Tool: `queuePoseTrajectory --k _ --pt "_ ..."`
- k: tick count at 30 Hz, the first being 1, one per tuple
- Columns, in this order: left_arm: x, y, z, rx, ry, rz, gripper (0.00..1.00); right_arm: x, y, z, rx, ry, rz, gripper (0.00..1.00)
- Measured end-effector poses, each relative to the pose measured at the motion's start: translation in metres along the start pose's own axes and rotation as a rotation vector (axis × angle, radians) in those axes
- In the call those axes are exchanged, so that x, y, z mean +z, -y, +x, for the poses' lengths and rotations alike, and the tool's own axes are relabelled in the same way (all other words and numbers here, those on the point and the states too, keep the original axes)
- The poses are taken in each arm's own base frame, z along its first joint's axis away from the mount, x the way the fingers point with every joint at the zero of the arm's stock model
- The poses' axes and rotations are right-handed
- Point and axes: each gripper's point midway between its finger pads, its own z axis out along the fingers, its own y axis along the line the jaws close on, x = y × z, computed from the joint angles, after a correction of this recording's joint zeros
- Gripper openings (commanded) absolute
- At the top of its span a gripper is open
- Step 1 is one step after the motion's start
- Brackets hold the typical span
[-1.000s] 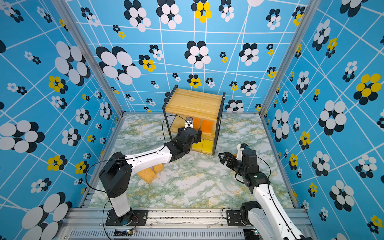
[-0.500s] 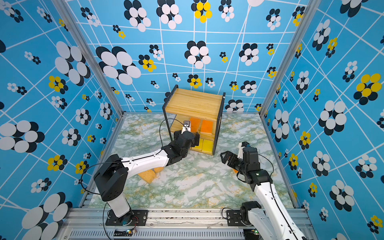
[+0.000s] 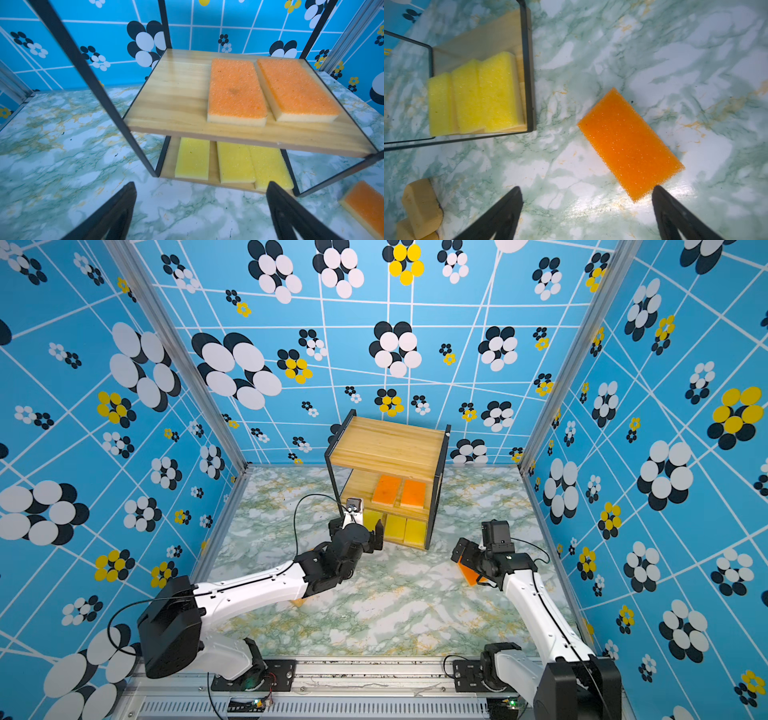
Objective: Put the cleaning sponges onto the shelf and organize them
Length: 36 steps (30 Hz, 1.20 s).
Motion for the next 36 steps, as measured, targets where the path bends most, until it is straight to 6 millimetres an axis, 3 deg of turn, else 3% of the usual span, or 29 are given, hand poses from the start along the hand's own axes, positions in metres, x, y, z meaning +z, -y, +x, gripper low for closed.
queuePoseTrajectory --k 8,12,19,26,36 --pt "-0.011 -0.028 0.044 -0.017 -0.092 -0.048 0.99 0.018 0.011 0.009 -0.002 -0.064 0.059 0.99" --pt "-0.015 -0.036 0.056 -0.027 -0.118 -0.063 0.99 0.025 0.016 0.016 -0.003 -0.085 0.076 0.99" --pt "-0.015 -0.037 0.059 -0.048 -0.124 -0.064 0.99 0.029 0.038 0.016 -0.025 -0.087 0.194 0.99" --pt "-0.015 -0.037 0.059 -0.059 -0.125 -0.064 0.99 0.039 0.056 0.001 0.003 -0.119 0.195 0.99" --pt "-0.015 -0.037 0.059 -0.065 -0.124 -0.065 0.99 0.056 0.043 0.004 -0.046 -0.185 0.114 0.99"
